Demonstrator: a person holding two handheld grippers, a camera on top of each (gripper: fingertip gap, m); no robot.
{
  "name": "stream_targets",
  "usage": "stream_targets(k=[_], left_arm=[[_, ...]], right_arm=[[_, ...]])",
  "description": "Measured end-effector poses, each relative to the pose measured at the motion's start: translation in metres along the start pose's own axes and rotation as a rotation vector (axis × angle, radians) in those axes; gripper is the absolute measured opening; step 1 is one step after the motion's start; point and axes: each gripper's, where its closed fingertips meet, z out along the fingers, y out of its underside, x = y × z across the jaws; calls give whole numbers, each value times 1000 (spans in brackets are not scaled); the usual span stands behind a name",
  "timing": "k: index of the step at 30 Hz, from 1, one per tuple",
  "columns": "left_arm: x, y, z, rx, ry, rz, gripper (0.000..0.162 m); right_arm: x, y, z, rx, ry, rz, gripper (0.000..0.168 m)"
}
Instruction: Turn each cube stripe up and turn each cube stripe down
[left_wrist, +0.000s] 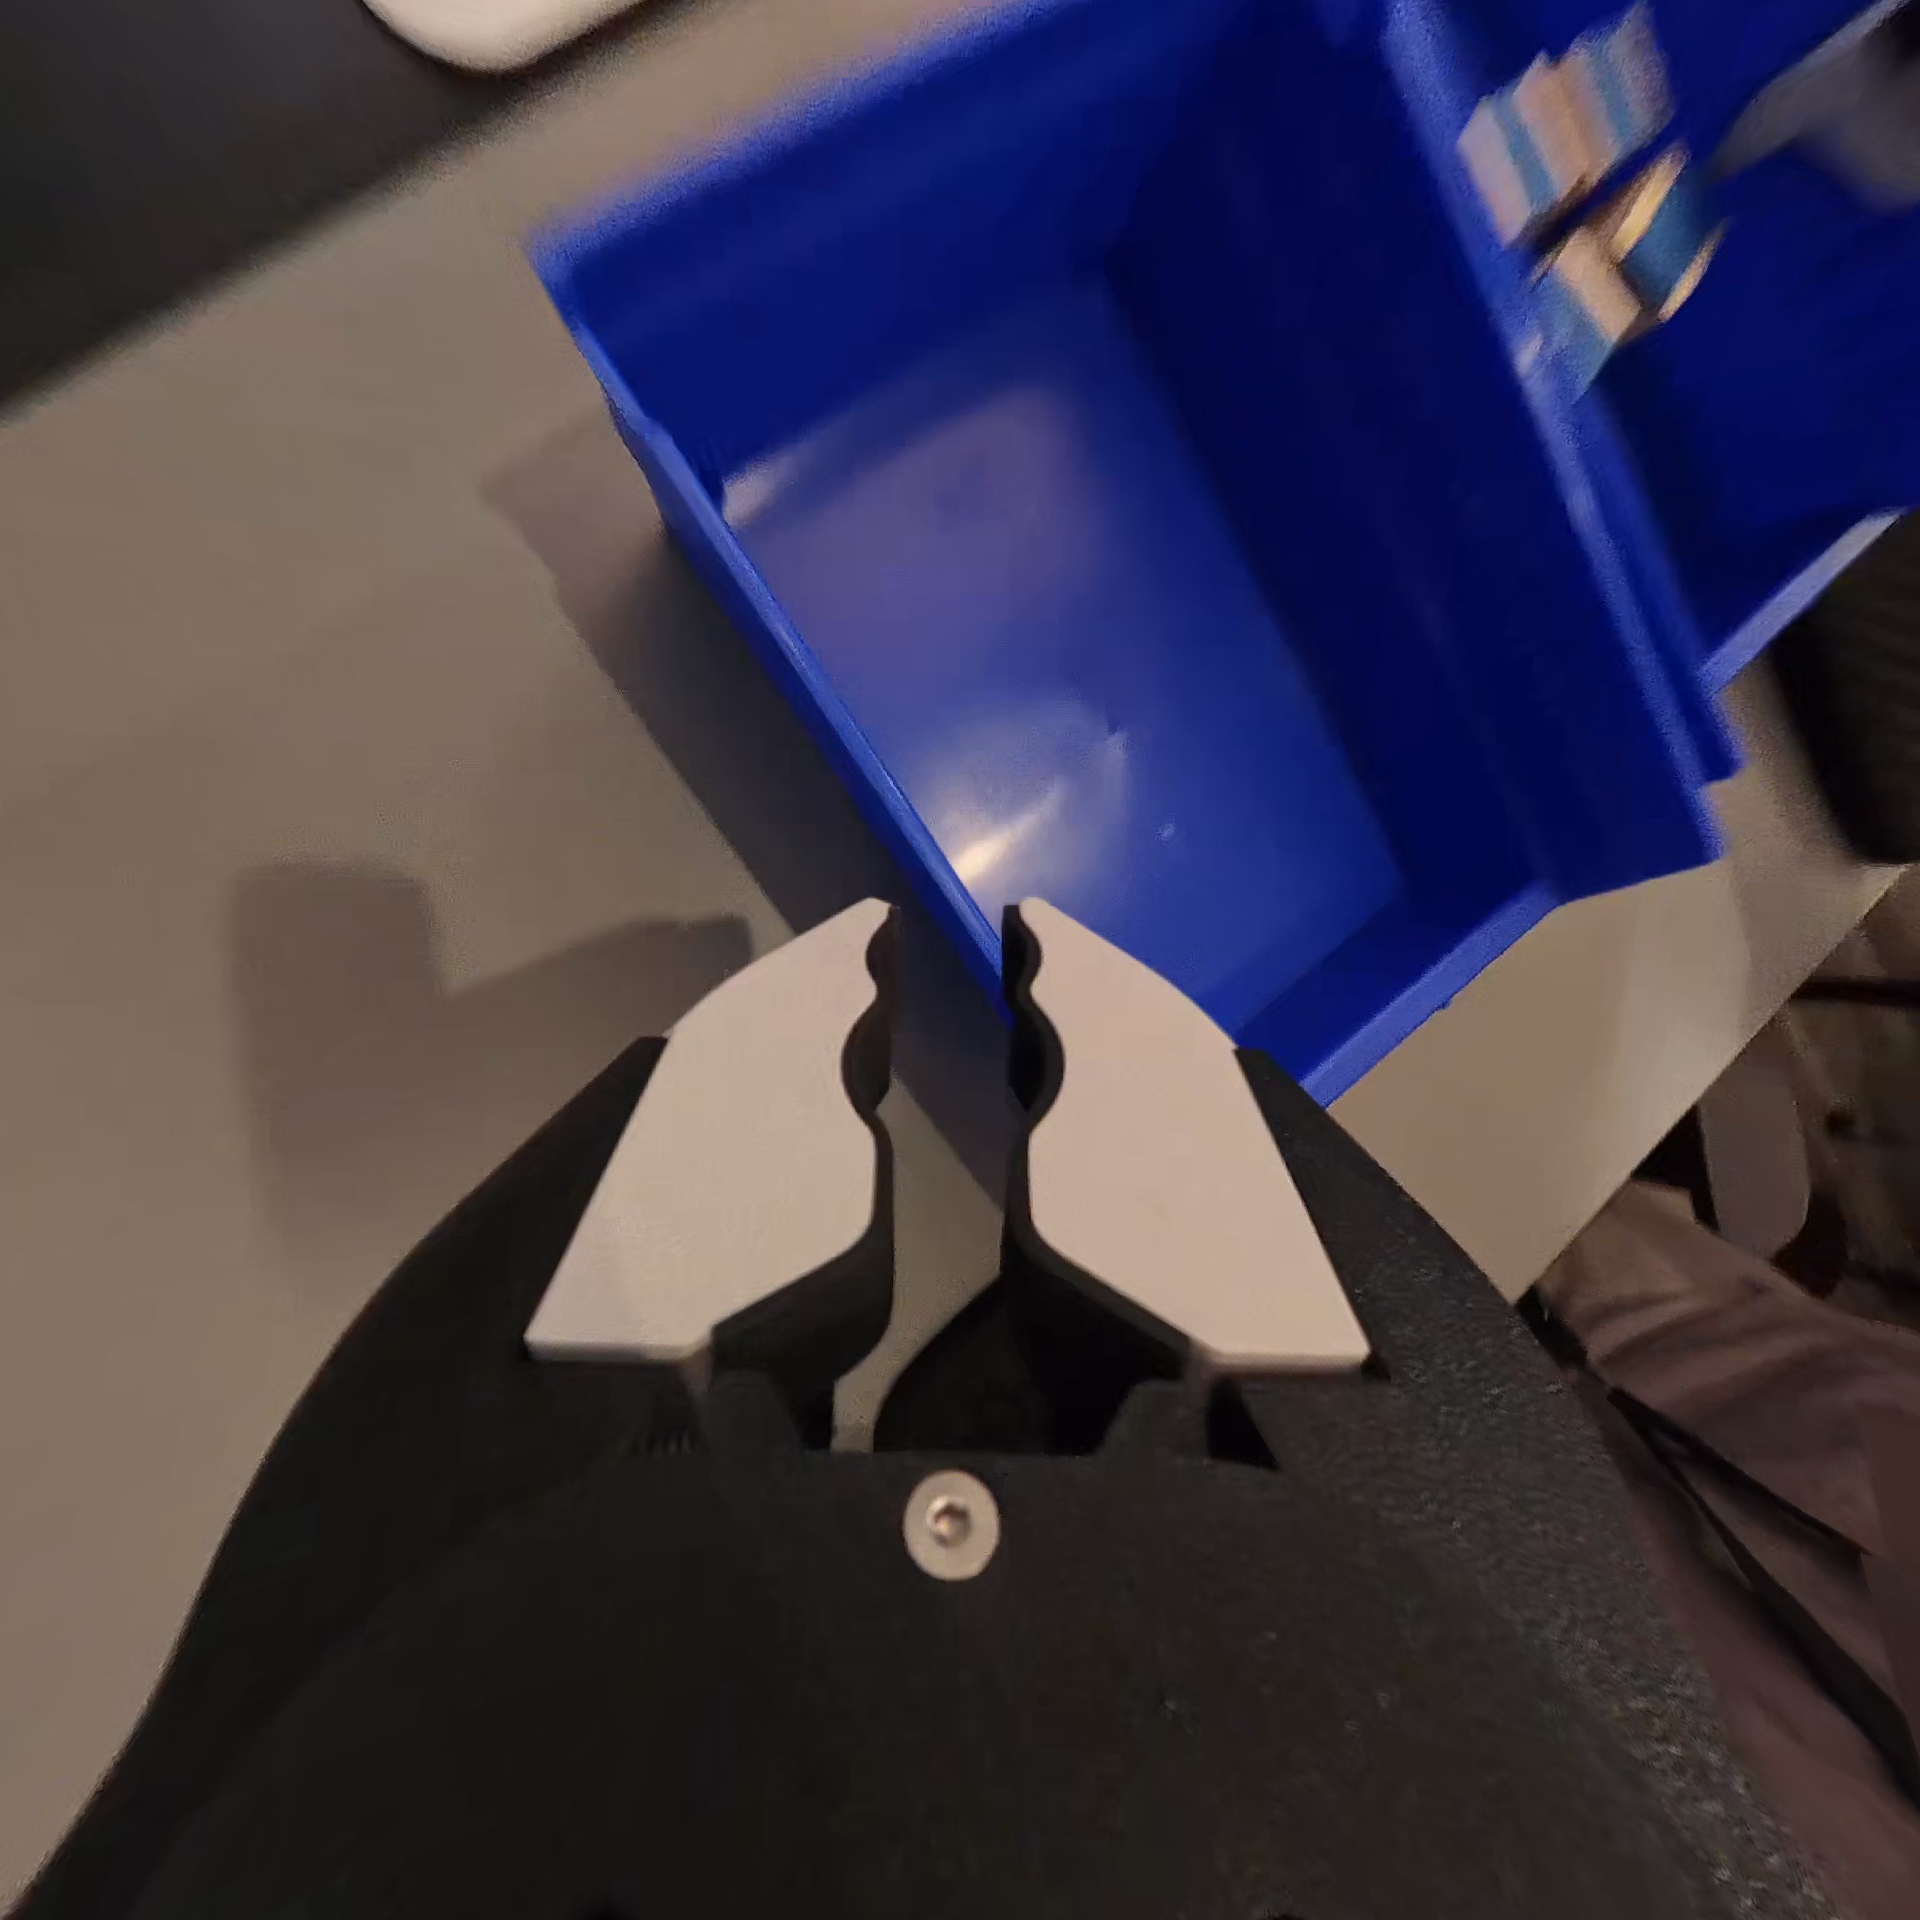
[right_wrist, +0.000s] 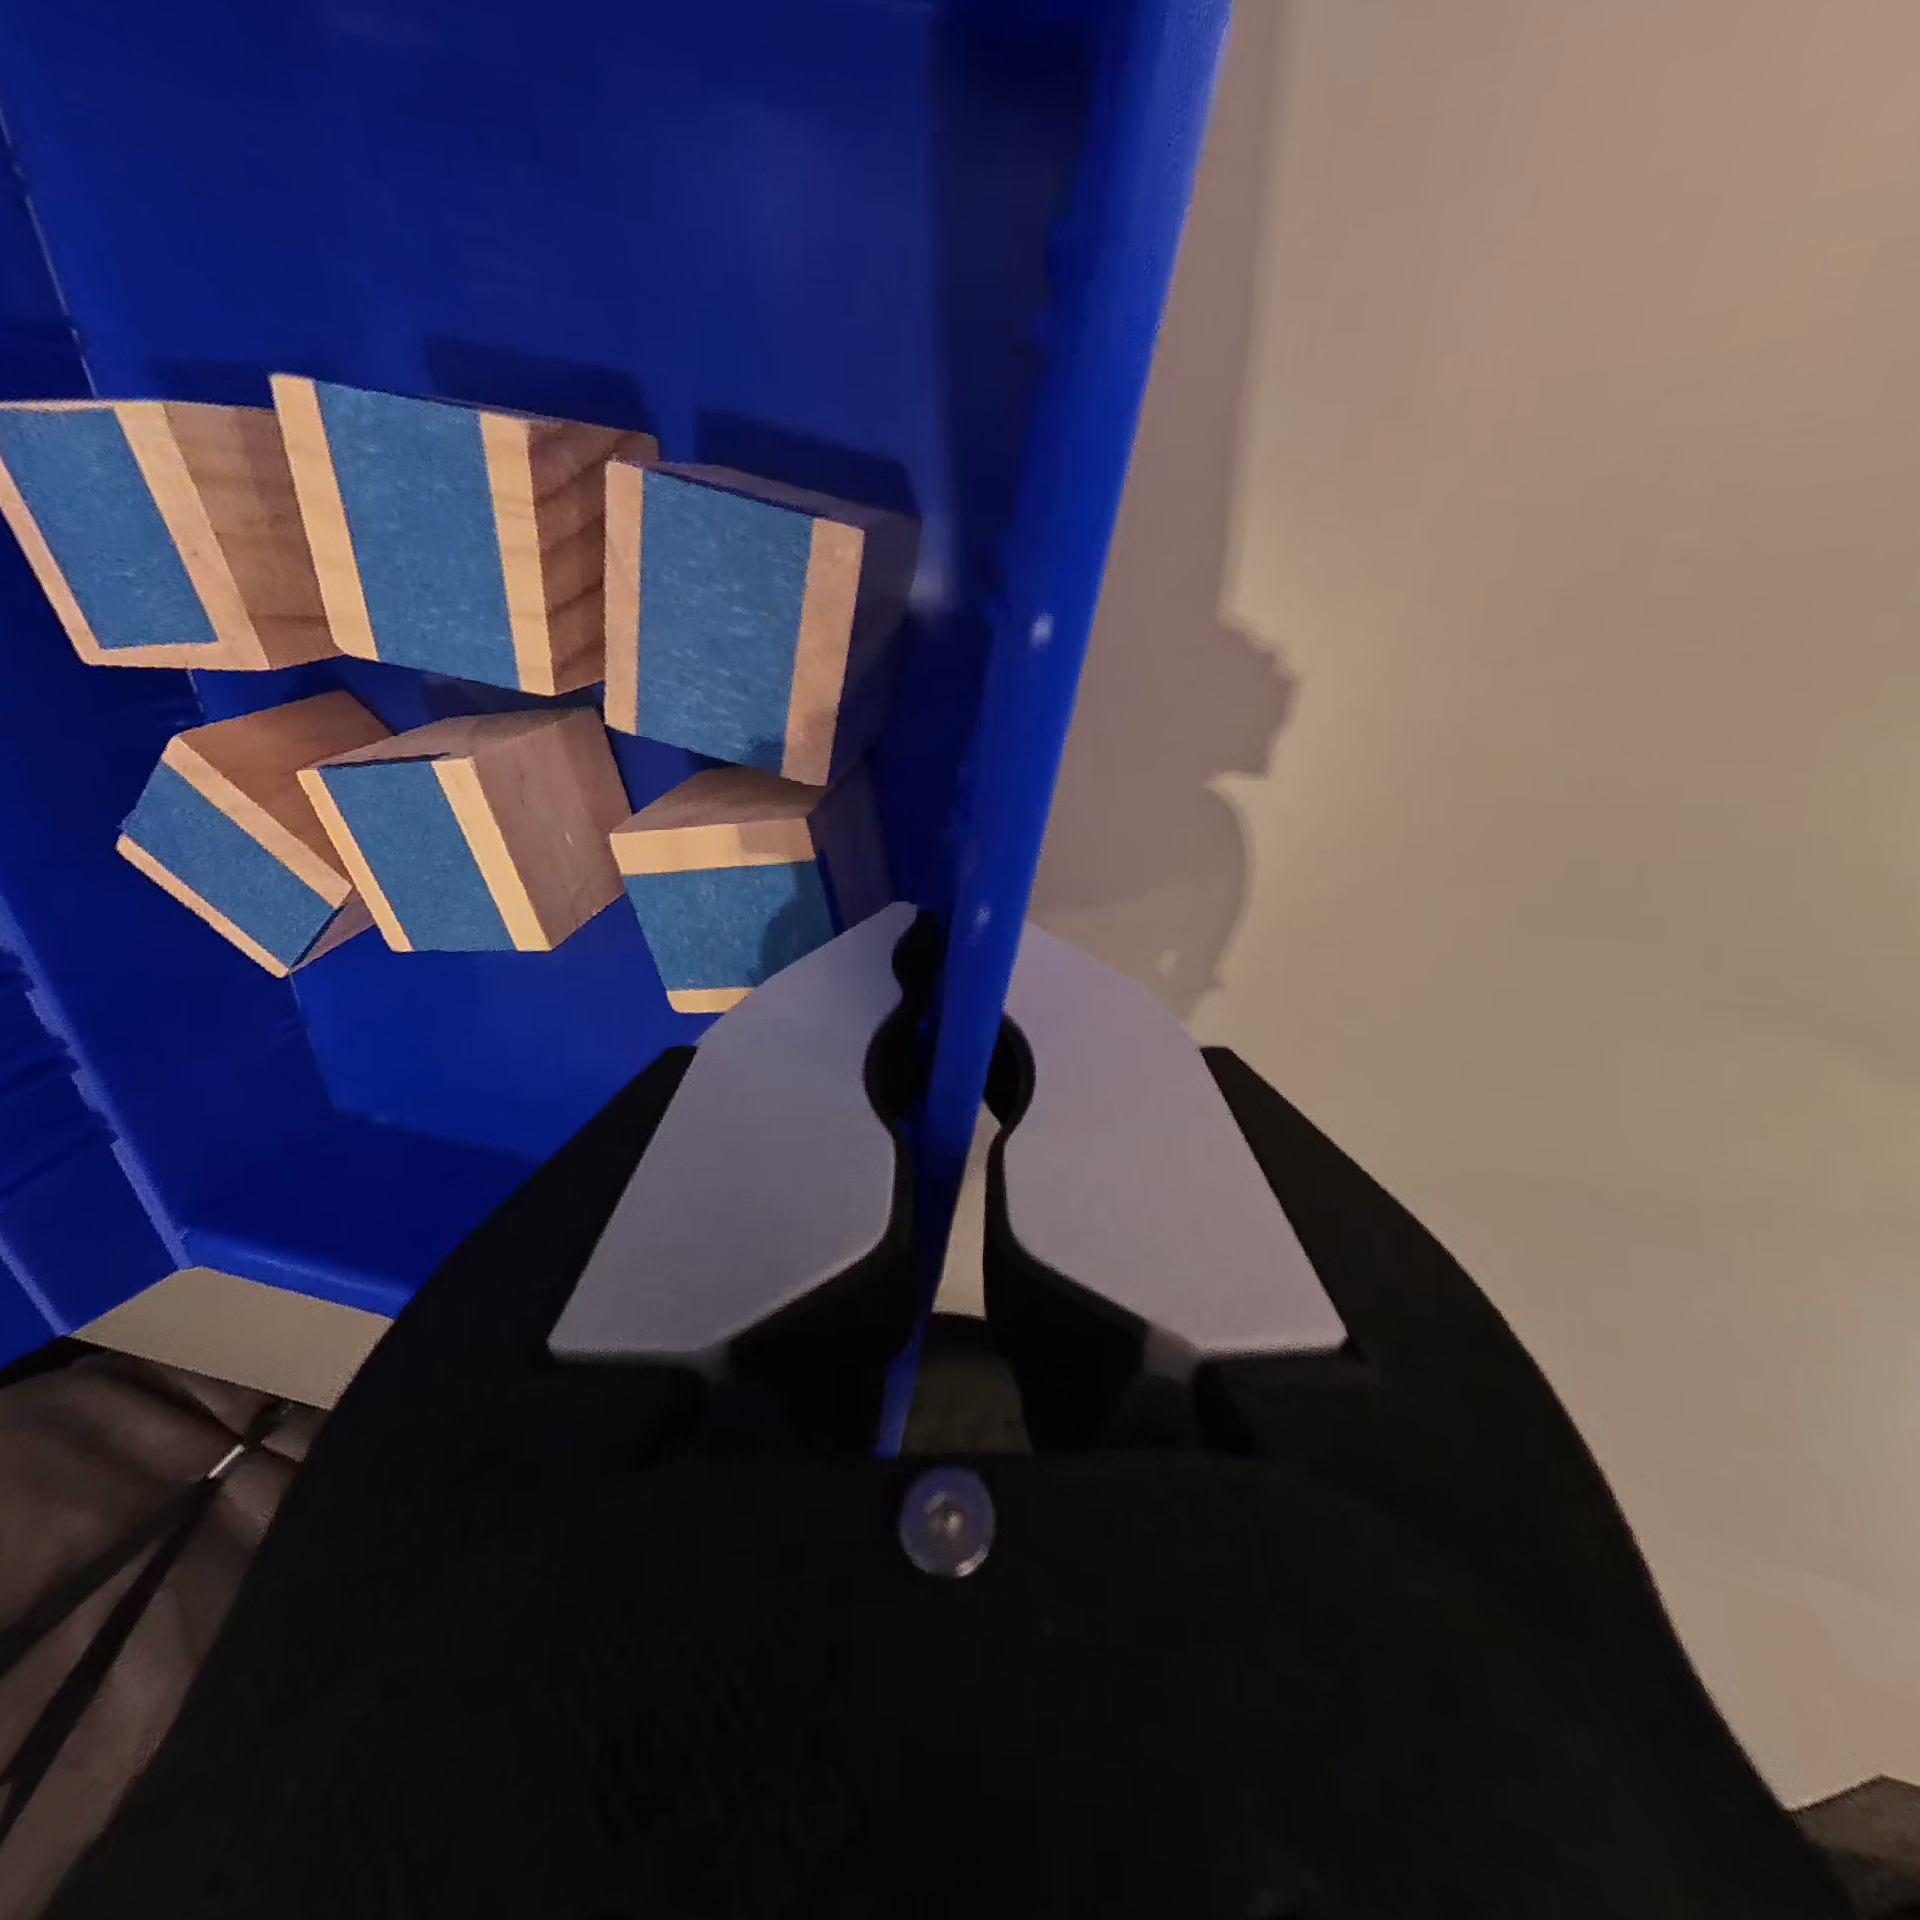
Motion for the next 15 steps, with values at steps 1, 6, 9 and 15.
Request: stream_targets(k=[1,6,9,15], left_arm=[[-1,-7,-17,84,13,1,16],[-2,-23,-106,468,30,23,10],[2,-14,-151,625,26,48,9],[-6,18,-179,640,-99,17,11]], right_arm=[[0,0,0,-6,4,-5,8],[4,1,-1,8,-58,29,7],[13,5,-6,12,-64,57,6],[27,17,-37,1,-54,64,6]])
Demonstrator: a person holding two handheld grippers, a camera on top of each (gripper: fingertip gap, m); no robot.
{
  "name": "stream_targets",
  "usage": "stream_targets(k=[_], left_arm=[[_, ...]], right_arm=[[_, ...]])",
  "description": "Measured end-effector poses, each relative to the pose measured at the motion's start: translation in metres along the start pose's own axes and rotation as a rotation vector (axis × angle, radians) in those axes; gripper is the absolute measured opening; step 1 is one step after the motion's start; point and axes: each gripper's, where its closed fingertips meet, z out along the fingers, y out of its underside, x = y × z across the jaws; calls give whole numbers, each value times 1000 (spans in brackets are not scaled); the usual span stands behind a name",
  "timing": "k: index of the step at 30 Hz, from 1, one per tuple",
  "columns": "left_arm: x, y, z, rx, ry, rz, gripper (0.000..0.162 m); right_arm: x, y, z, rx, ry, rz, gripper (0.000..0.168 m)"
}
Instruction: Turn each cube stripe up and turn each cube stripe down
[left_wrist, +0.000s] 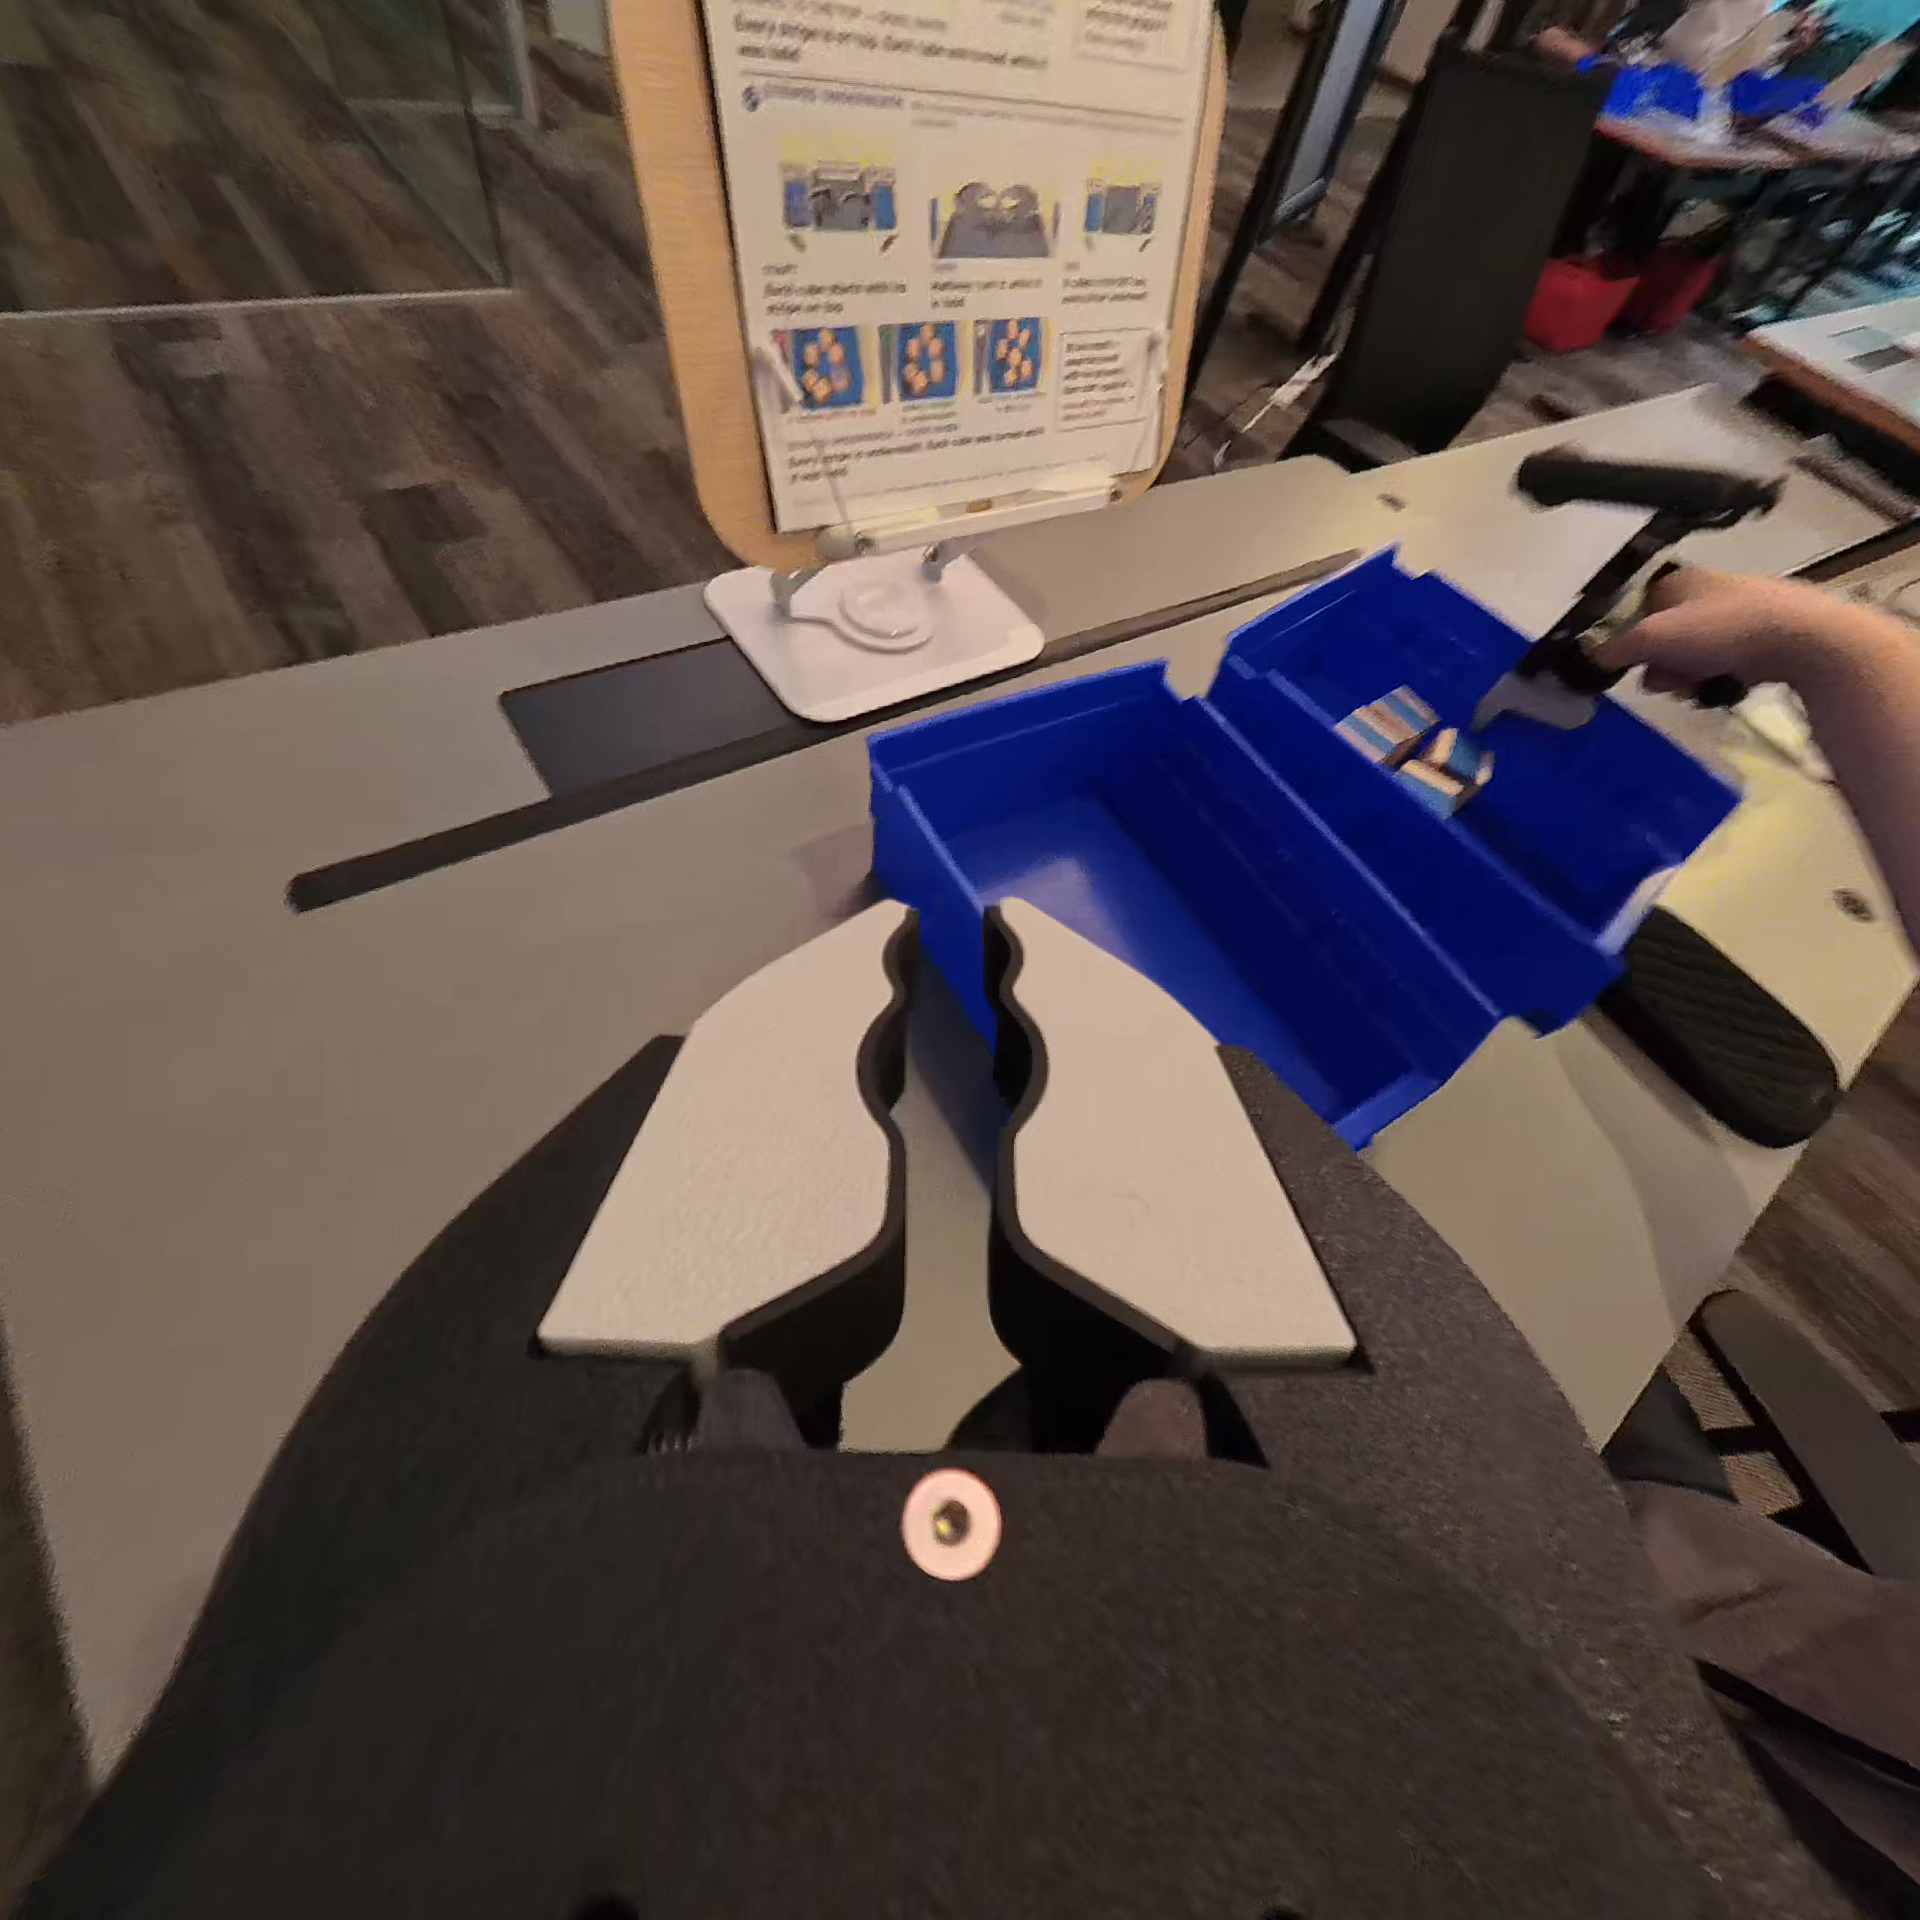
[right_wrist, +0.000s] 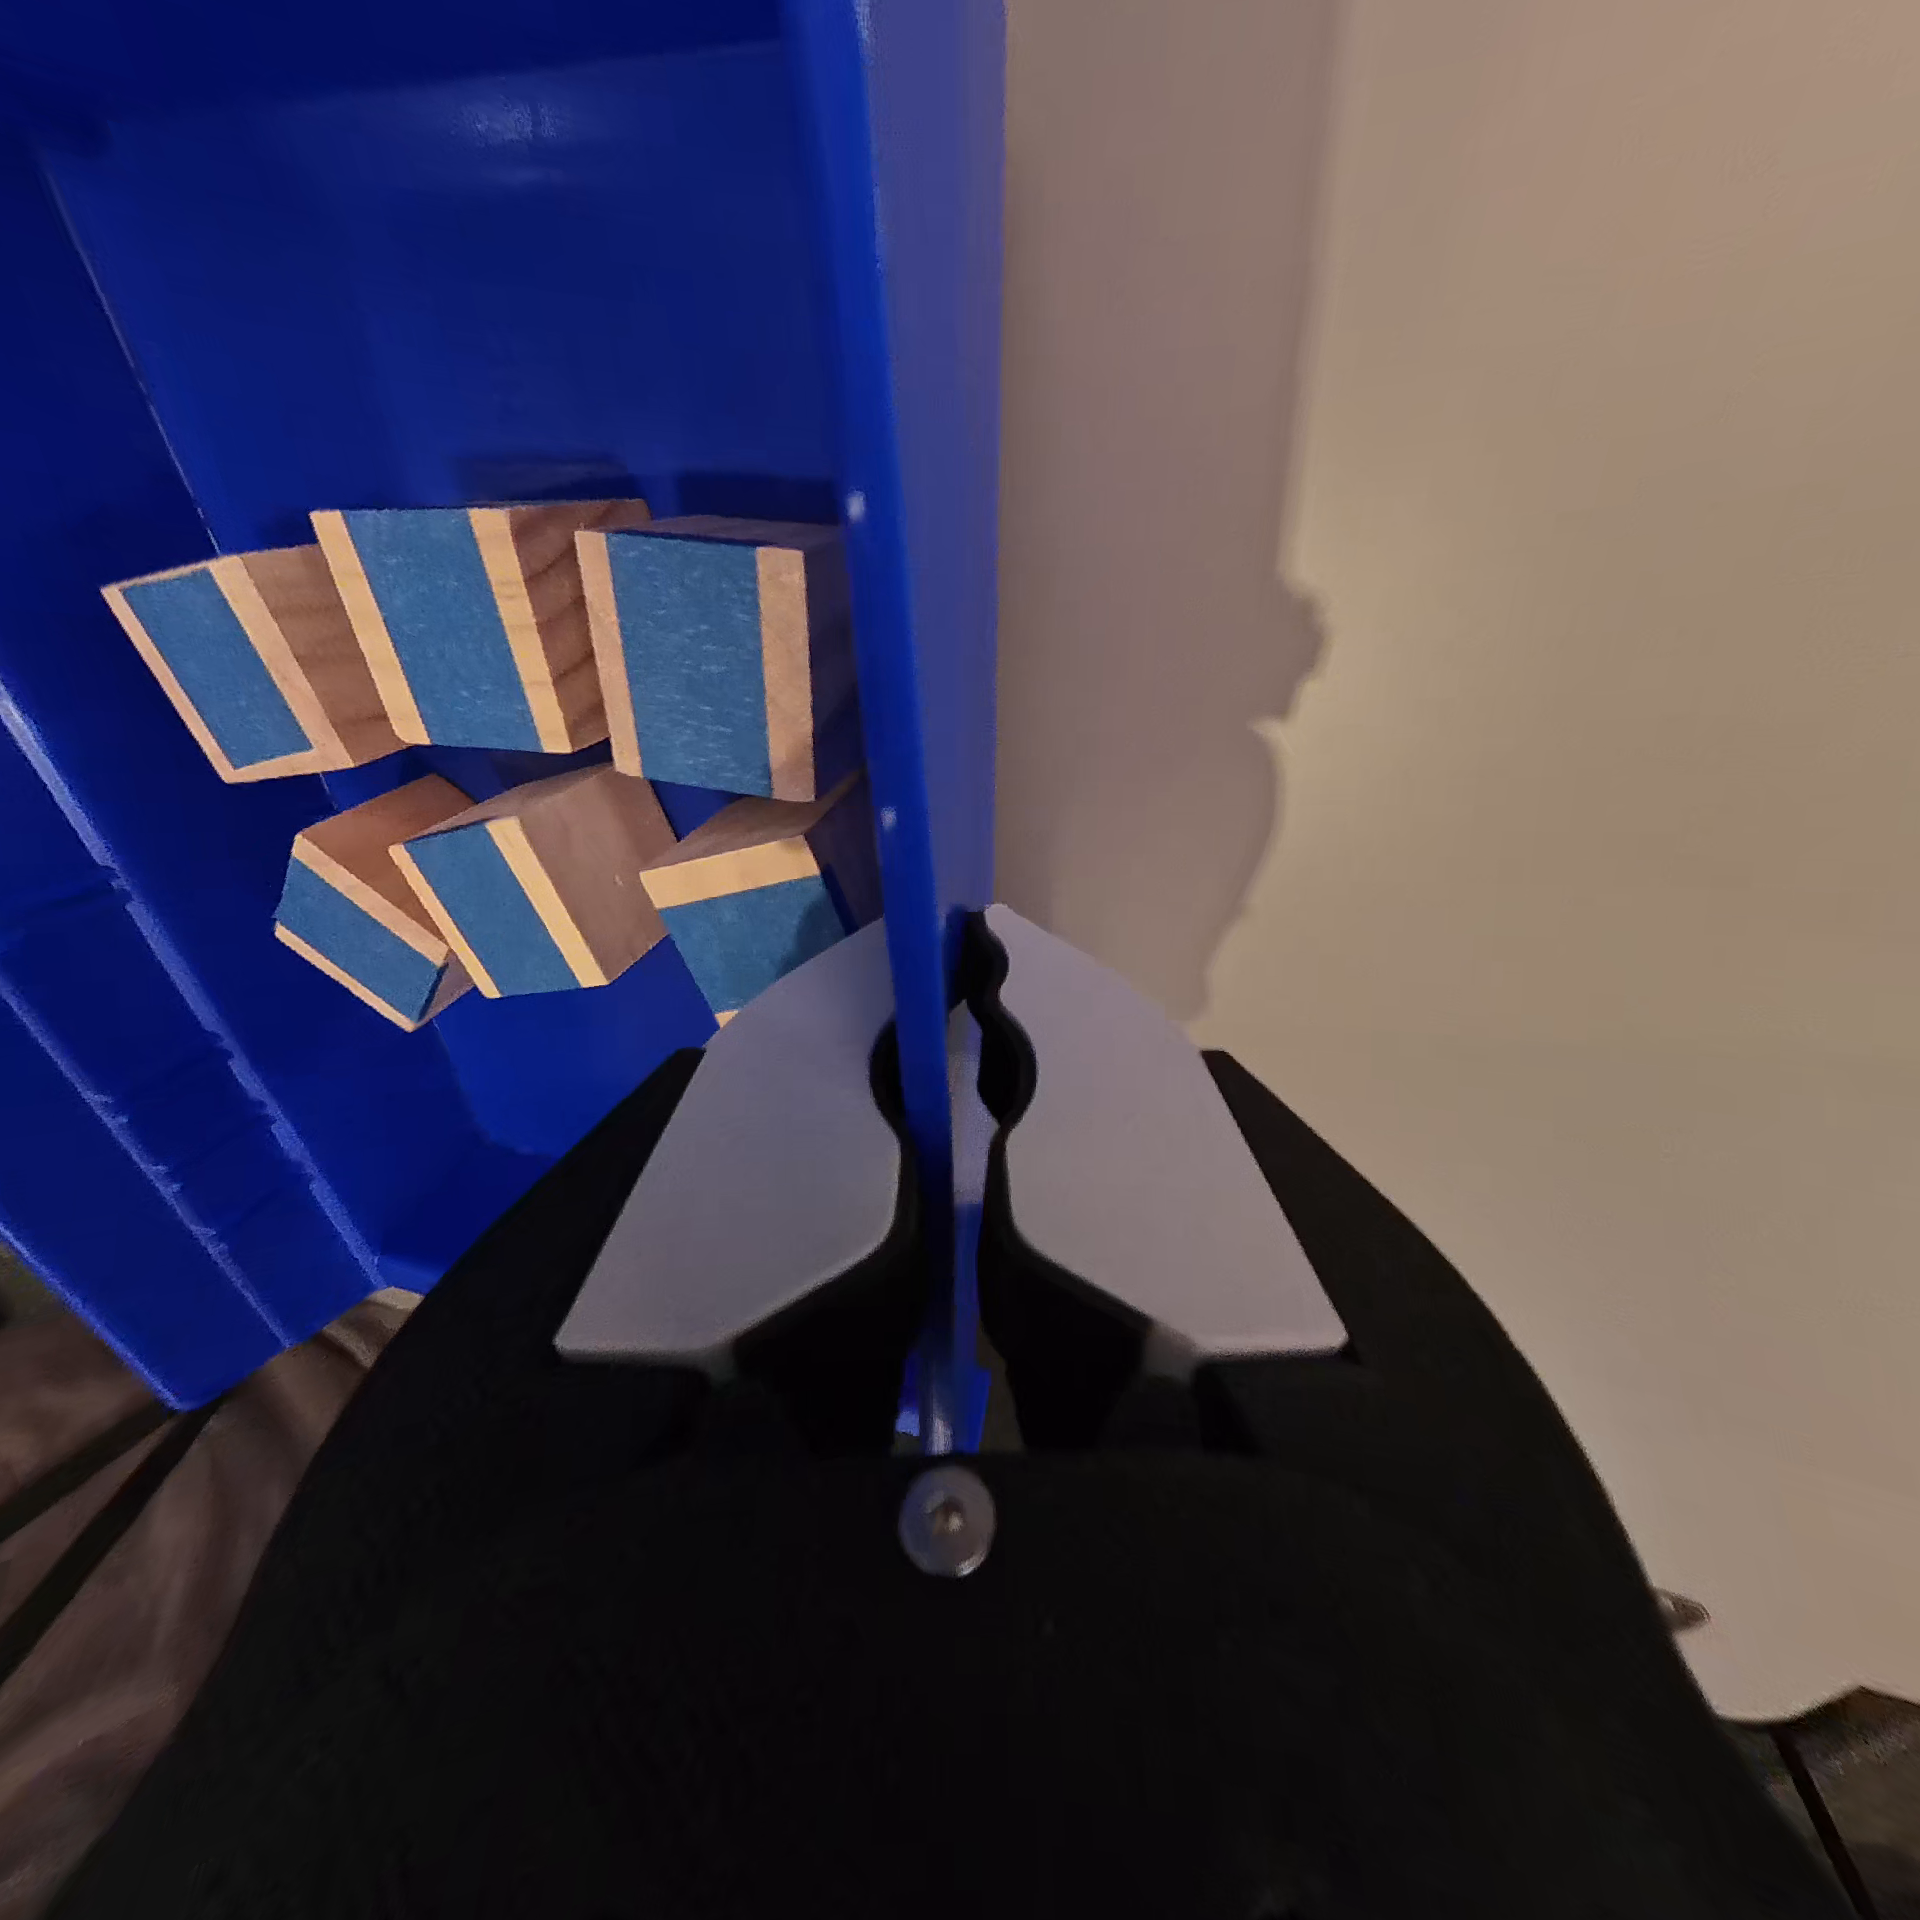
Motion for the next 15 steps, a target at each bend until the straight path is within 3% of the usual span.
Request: stream_targets(k=[3,8,11,15], left_arm=[[8,-2,-14,27,-61,52,20],[36,-38,-35,284,-61,142,21],[50,-50,-44,406,-29,200,22],[57,-59,-55,491,-25,191,30]], right_arm=[[-5,2,-30,-11,24,-18,5],[-46,-14,-95,-37,109,-100,6],[-100,-35,-118,-54,124,-193,5],[-199,-69,-112,-75,72,-355,5]])
